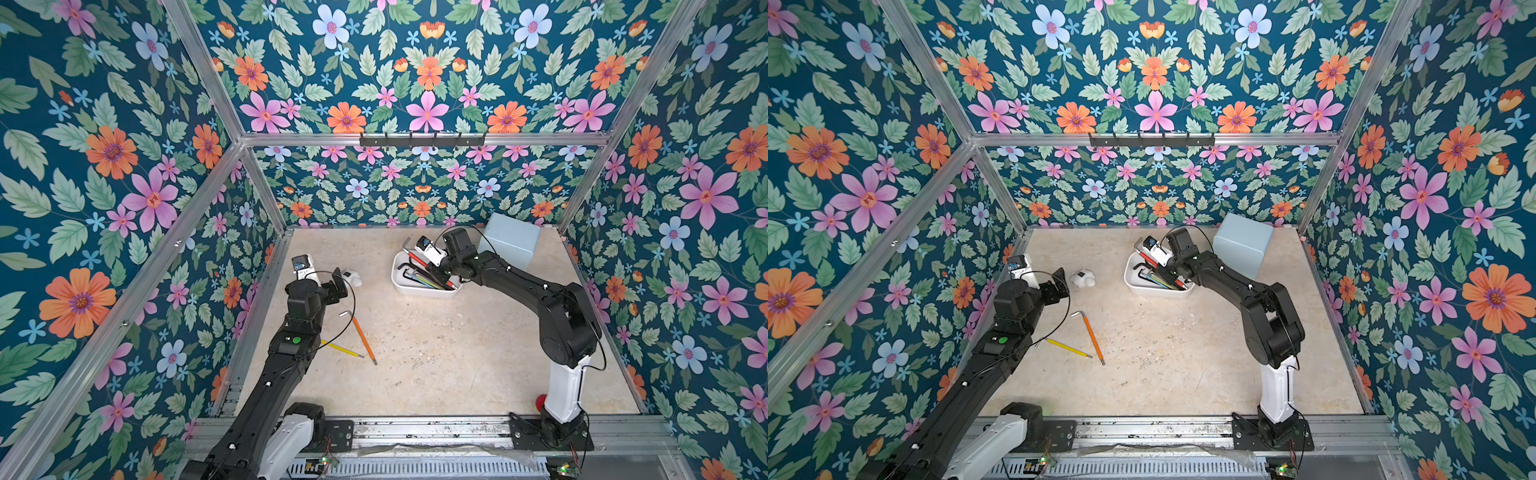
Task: Put the hex key on the desktop into the storage box
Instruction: Place the Allen key in the storage box.
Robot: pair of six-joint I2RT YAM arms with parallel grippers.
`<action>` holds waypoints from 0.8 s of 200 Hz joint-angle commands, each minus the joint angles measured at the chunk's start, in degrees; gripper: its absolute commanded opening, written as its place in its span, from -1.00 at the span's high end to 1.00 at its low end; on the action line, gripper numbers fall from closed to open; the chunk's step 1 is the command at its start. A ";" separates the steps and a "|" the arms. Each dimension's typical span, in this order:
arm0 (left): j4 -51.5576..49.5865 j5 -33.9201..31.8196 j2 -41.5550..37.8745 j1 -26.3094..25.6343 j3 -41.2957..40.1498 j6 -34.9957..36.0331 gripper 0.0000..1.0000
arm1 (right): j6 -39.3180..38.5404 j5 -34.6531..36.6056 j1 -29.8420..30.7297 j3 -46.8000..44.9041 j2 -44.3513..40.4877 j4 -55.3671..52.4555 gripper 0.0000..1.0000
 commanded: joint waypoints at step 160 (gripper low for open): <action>-0.20 -0.81 -0.04 -0.12 0.91 0.86 -0.99 | -0.16 -4.40 -0.59 9.24 13.50 -8.62 1.00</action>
